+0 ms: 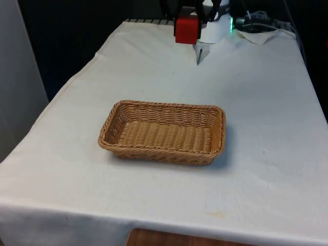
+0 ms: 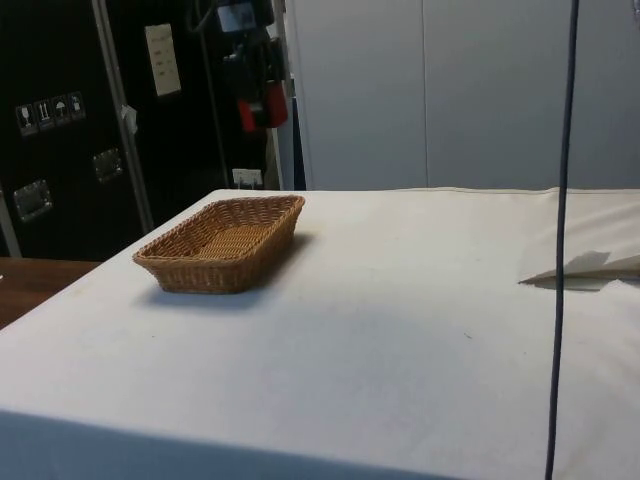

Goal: Pick up the cube and place it into the basket.

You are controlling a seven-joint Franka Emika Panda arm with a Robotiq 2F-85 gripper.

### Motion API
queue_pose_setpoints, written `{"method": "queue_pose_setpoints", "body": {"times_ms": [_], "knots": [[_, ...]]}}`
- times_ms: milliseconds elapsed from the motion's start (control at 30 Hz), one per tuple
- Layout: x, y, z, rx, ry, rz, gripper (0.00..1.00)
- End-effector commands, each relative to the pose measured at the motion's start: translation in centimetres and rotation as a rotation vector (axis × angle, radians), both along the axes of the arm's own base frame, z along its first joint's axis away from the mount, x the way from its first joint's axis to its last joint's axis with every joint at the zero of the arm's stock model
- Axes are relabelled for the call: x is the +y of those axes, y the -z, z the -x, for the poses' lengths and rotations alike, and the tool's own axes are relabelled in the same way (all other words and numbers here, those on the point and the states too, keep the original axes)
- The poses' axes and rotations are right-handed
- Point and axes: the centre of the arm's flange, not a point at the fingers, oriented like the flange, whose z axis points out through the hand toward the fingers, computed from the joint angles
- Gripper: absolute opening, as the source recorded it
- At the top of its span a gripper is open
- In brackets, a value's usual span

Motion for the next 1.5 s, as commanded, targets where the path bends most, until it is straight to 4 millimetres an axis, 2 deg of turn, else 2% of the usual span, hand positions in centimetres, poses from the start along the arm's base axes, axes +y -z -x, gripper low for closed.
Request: {"method": "queue_pose_setpoints", "body": {"times_ms": [0, 500, 633, 833, 1467], "knots": [[0.1, 0.1, -0.2, 0.0, 0.0, 0.001, 0.0], [-0.1, 2.0, -3.8, 0.006, 0.002, -0.01, 0.0], [-0.1, 2.2, -4.2, 0.002, 0.003, -0.003, 0.0], [-0.8, 3.6, -5.5, 0.005, 0.004, -0.026, 0.0], [-1.1, 7.1, -7.2, -0.048, 0.006, -0.021, 0.0]]}}
